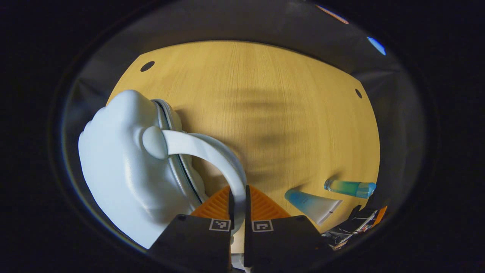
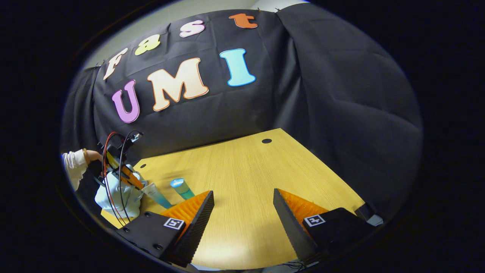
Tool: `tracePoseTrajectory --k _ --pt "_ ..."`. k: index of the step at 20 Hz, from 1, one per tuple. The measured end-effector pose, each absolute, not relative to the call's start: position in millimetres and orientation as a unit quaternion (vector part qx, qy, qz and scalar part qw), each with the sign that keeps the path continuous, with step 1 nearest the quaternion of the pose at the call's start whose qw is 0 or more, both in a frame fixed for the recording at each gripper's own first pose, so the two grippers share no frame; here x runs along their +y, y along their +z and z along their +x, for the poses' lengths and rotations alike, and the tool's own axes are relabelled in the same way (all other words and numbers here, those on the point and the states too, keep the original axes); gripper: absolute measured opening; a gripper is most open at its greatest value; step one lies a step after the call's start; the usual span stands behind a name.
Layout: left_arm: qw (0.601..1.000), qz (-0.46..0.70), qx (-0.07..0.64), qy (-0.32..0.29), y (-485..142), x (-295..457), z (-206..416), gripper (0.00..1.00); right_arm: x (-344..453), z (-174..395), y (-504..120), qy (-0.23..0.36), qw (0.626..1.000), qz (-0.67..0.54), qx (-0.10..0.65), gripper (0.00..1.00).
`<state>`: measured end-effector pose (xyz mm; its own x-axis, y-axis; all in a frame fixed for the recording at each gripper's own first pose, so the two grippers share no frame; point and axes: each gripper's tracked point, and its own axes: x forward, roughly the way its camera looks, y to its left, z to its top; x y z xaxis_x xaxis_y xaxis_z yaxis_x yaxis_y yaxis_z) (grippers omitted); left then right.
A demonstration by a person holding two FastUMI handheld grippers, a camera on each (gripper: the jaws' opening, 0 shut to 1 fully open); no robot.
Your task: First open the suitcase, pack the skin care products into it, and then close the suitcase.
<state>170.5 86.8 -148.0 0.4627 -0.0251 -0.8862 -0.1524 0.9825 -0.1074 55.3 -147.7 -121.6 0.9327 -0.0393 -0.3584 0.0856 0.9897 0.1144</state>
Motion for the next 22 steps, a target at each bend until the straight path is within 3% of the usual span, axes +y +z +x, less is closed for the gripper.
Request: tracePoseTrajectory --k 2,8,9,11,16,22 --pt "0.856 -0.090 0.508 0.032 -134.2 85.0 167.2 0.06 -147.0 56.8 -121.1 -0.025 0.982 0.062 0.177 0.95" --pt "0.889 -0.098 0.446 0.032 -54.1 105.2 142.2 0.06 -130.0 54.1 -115.9 0.001 0.985 0.062 0.160 0.98" --pt "0.895 -0.098 0.433 0.035 -39.1 111.6 134.2 0.06 -122.2 51.6 -115.8 0.007 0.985 0.065 0.159 0.94" --pt "0.906 -0.101 0.409 0.043 -7.5 131.3 116.3 0.06 -108.9 54.5 -115.6 0.025 0.985 0.068 0.159 0.98" --pt "0.925 -0.134 0.346 0.080 48.5 190.9 59.8 0.06 -77.8 58.9 -104.0 0.068 0.986 0.052 0.140 0.98" --pt "0.927 -0.142 0.312 0.154 65.2 280.9 -23.1 0.06 -41.5 60.4 -105.4 0.101 0.984 0.054 0.140 0.98"
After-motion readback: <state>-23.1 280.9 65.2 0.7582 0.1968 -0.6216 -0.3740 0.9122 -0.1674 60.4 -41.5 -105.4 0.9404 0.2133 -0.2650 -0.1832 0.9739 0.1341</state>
